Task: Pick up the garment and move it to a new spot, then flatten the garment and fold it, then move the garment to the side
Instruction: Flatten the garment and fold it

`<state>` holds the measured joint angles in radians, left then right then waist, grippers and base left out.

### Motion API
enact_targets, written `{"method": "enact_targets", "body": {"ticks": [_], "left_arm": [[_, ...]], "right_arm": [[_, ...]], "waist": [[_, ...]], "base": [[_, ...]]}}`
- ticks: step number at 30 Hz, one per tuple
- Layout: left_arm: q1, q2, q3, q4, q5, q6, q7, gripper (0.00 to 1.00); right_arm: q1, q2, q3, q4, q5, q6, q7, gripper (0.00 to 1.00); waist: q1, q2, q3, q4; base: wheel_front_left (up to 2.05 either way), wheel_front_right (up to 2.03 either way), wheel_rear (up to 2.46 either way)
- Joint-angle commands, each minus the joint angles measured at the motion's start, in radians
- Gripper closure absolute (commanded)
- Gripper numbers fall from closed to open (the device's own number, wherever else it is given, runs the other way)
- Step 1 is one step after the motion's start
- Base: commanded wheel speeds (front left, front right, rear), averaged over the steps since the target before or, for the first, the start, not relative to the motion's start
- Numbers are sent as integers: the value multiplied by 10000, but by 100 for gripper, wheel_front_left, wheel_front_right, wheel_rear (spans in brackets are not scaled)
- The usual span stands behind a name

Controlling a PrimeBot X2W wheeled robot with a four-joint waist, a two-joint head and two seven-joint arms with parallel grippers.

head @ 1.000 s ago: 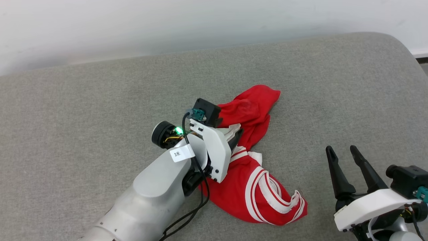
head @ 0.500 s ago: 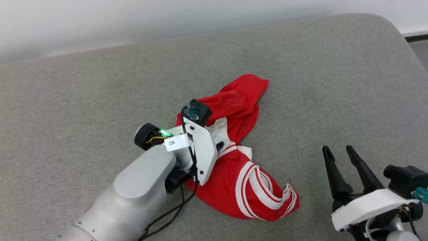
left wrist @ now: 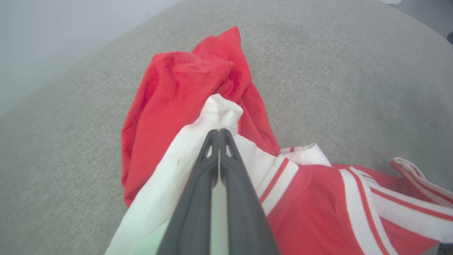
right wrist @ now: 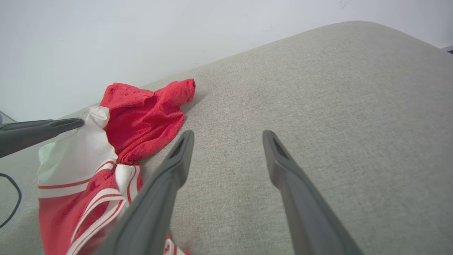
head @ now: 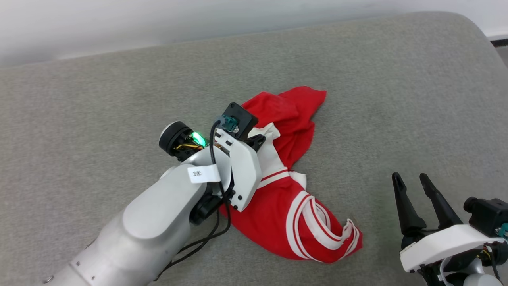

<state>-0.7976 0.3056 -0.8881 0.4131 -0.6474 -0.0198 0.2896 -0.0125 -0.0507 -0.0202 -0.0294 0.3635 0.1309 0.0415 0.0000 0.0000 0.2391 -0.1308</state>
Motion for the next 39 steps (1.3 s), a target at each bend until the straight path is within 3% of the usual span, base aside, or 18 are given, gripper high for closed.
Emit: {"method": "enact_targets", "body": {"ticks": [1,5,6,10,17,22,27,28,29,30,39], "left_arm": [[263,293,21,-512,102,134,-99,100],[886,1117,83,-2055,185,499,40,100],[1317,1592,144,-2804,183,761,122,100],[2393,2585,256,-4153,21,1373,389,100],[4902,4010,987,-5509,-988,3060,526,100],[6445,4137,1551,-5419,-1915,3939,78,100],[7160,3699,1873,-4956,-2616,4142,-348,100],[7239,3621,1932,-4887,-2673,4154,-464,78],[7255,3530,2021,-4851,-2687,4179,-661,29],[7267,3427,2098,-4824,-2706,4190,-849,0],[6679,2915,2751,-4972,-1860,4169,-3146,0]], "right_arm": [[-39,12,-46,-11,-79,-3,26,0],[51,10,-187,-55,-148,-3,109,0],[89,12,-224,-79,-173,-3,192,0],[149,10,-327,-144,-196,-3,299,0],[296,10,-496,-251,-275,-3,462,0],[403,10,-576,-343,-350,-3,626,0],[441,10,-560,-468,-443,-3,824,0],[467,10,-564,-493,-456,-3,872,0],[492,12,-561,-513,-460,-3,886,0],[519,10,-571,-533,-467,-3,914,0],[544,5,-485,-676,-727,-3,1677,0]], "waist": [[0,0,-160,321],[0,0,-318,787],[0,0,-382,990],[0,0,-481,1324],[0,0,-622,1569],[0,0,-760,1621],[0,0,-916,1566],[0,0,-962,1548],[0,0,-1006,1530],[0,0,-1055,1510],[0,0,-1336,1429]], "base": [[0,0,0],[0,0,0],[0,0,0],[0,0,0],[0,0,0],[0,0,0],[0,0,0],[0,0,0],[0,0,0],[0,0,0],[0,0,0]]}}
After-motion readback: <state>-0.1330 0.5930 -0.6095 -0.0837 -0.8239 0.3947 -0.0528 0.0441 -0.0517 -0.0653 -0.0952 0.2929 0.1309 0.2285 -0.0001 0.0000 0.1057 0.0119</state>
